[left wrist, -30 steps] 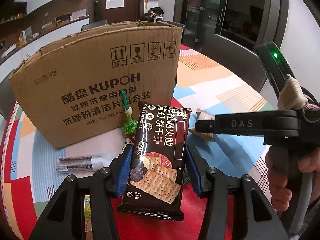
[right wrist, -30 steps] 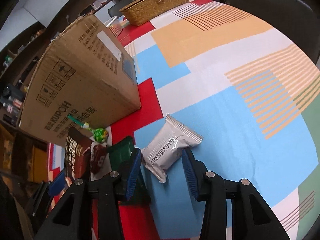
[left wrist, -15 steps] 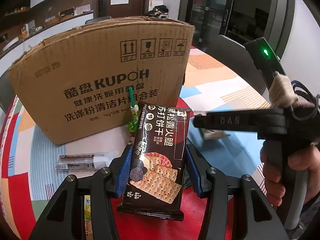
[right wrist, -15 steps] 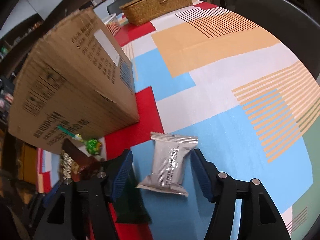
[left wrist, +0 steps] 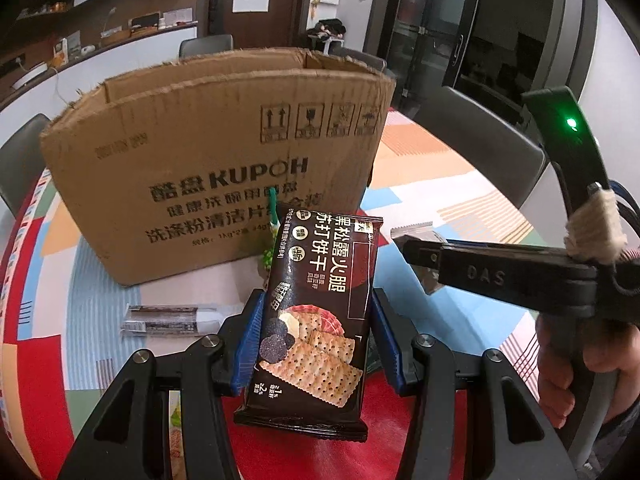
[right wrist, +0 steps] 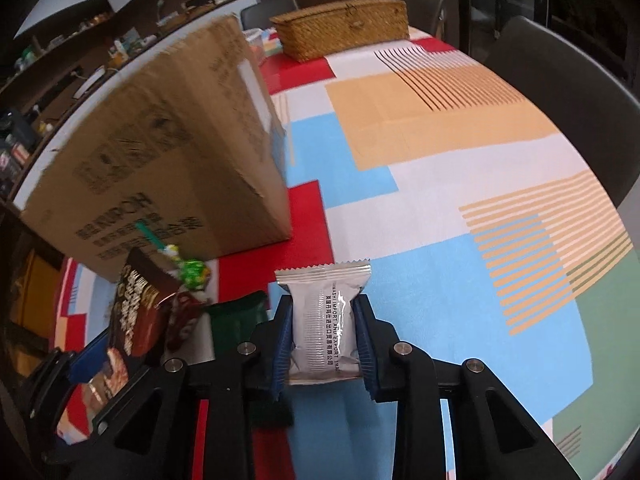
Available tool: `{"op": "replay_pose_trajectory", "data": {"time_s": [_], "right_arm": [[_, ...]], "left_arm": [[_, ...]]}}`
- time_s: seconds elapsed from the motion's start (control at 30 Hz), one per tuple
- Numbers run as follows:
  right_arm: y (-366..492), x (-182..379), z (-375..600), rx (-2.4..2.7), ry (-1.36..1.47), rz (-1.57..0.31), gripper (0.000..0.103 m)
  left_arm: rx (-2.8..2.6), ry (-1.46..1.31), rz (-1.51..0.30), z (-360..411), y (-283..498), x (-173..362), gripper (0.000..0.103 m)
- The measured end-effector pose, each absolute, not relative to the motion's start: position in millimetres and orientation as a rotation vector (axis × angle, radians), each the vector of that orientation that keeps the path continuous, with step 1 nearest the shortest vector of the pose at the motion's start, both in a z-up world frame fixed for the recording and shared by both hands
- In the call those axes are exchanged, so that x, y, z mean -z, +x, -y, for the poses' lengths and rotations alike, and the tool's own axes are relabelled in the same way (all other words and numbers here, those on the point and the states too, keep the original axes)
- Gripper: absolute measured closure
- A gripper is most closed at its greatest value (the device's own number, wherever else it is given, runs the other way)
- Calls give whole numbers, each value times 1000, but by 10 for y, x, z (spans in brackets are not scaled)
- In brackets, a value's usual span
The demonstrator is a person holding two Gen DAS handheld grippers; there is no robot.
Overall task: Organize snacks
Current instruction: 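Lift the cracker packet and white pastry toward the cardboard box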
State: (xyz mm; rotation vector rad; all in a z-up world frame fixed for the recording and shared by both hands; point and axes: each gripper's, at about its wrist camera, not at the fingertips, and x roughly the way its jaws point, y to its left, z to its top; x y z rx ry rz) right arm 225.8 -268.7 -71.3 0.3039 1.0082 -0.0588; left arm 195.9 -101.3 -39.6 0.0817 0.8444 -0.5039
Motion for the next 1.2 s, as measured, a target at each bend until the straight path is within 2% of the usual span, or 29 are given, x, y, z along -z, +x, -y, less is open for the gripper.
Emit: {"op": "replay_pose_trajectory", "data": {"time_s": [0.63,1.2], "right_arm": [[1917,-13,2394,-28,232,-832,72],[2208,-736,2162,-97,168,-663,72]], "left_arm": [[380,95,-671,790,1752,-290,52],[286,77,-544,440,2078,-979,52]]}}
